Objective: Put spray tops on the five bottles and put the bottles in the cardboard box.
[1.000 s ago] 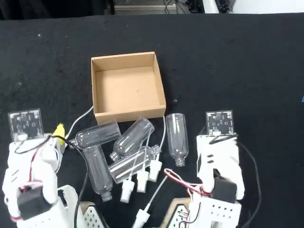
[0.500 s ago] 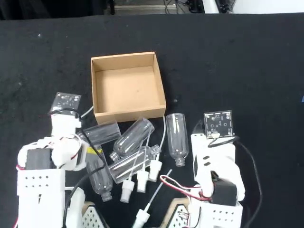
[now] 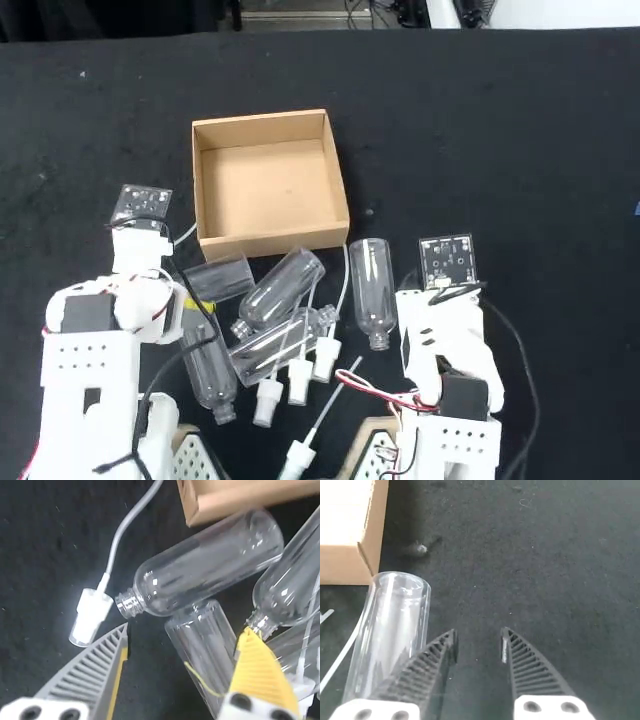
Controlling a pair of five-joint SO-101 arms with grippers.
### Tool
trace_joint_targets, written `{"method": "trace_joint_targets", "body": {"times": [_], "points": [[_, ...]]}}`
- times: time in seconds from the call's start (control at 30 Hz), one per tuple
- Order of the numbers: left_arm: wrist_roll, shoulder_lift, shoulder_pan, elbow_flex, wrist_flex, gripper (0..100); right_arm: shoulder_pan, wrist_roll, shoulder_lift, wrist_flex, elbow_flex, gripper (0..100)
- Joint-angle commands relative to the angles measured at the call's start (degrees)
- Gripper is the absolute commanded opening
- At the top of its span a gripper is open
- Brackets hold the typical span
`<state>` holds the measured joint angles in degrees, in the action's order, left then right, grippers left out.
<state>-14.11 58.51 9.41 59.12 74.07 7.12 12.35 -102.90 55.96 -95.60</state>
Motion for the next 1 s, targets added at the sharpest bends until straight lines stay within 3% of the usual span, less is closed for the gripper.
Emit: {"method": "trace_joint_targets", "body": {"times": [0.0,0.33,0.5,0.77,0.97], "points": [[0.62,-5.71,-3.21,2.15,0.44,33,-0.62,0.09,-5.76,-0.7,0.13,13.4],[22.24,-8.88,-9.54,4.09,0.18,33,-0.7,0.09,-5.76,-1.05,-0.48,13.5],[17.05,-8.88,-9.71,6.73,-1.14,32,-0.7,0.09,-5.76,-1.14,-0.66,13.6],[14.86,-8.88,-9.19,17.98,-15.21,32,-0.7,0.09,-5.76,-1.14,-0.66,13.6],[14.51,-8.88,-9.19,16.48,-15.21,14,-0.7,0.09,-5.76,-1.14,-0.66,13.6]]}}
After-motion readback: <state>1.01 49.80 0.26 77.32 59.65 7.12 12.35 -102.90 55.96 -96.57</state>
